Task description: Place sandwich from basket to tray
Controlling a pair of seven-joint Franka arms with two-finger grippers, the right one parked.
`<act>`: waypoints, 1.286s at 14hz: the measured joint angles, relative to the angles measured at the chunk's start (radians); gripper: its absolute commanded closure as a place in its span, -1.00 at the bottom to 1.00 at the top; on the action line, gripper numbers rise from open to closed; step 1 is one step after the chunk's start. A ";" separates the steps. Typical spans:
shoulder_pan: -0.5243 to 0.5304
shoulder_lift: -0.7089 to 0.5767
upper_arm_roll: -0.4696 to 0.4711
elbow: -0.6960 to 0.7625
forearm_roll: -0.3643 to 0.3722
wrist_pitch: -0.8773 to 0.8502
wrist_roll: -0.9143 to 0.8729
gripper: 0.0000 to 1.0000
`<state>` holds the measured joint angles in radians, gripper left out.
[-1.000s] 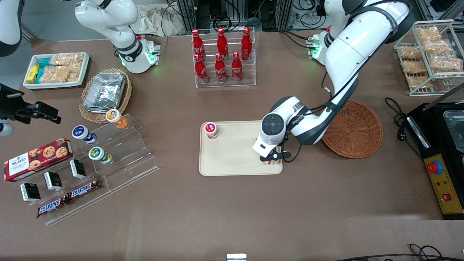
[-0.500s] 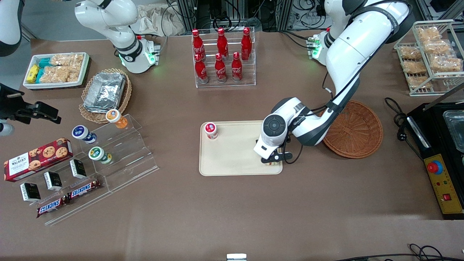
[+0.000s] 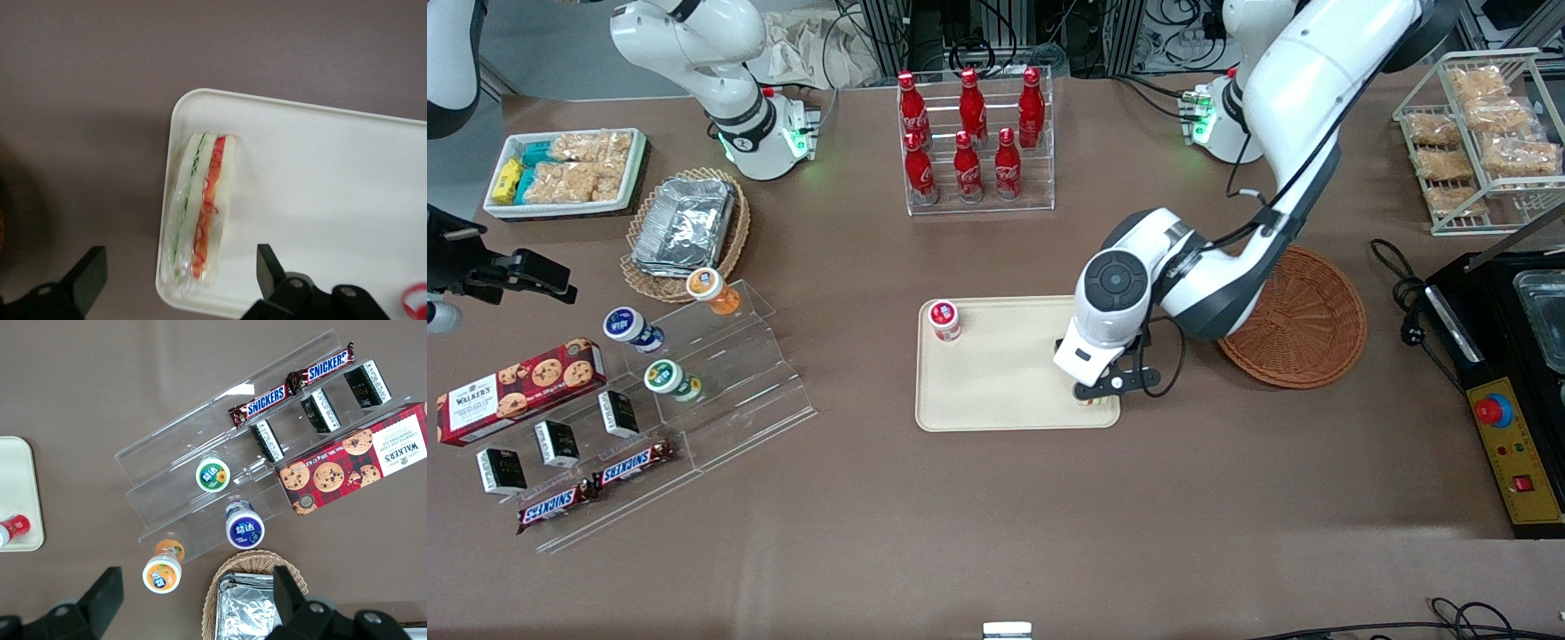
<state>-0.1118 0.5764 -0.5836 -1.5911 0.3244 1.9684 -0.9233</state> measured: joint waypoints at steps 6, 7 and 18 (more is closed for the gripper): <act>0.003 -0.132 0.058 0.021 -0.054 -0.129 0.187 -0.99; 0.003 -0.147 0.078 0.021 -0.055 -0.148 0.227 -0.99; 0.001 -0.405 0.416 -0.004 -0.232 -0.328 0.720 -0.99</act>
<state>-0.1113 0.1719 -0.1677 -1.5947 0.0922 1.6405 -0.2037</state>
